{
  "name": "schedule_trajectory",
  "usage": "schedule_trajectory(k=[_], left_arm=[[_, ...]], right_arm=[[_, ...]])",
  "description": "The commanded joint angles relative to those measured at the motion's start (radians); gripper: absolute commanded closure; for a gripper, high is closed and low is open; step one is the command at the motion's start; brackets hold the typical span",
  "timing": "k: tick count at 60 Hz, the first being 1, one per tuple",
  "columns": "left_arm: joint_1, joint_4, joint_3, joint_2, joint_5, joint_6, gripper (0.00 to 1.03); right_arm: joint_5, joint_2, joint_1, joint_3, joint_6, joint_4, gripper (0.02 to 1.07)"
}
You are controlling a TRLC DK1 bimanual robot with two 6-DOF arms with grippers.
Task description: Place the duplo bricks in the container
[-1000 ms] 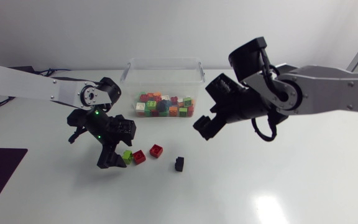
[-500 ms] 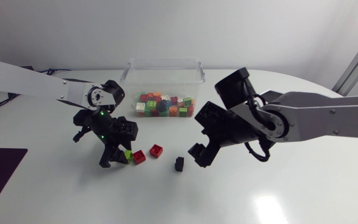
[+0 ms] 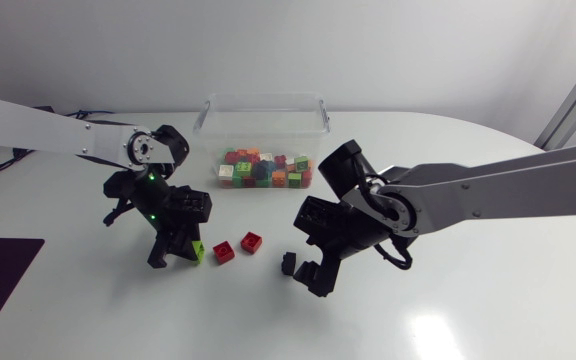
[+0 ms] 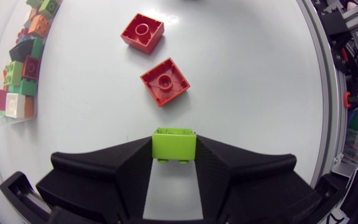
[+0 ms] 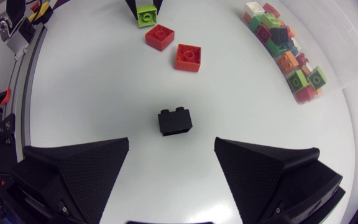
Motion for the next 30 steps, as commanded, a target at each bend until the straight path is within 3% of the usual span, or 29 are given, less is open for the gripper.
schedule_trajectory(k=[1,15,30], left_arm=[[0.015,-0.027,-0.003,-0.067,0.02,0.015,0.91],[0.039,-0.036,0.014,-0.173,0.089,-0.067,0.91],[0.051,-0.001,0.029,-0.28,0.203,-0.202,0.91]], right_arm=[[-0.013,0.045,0.005,0.043,-0.044,-0.015,0.07],[-0.037,0.145,0.004,0.107,-0.085,-0.026,0.08],[-0.056,0.211,0.007,0.158,-0.111,-0.027,0.17]])
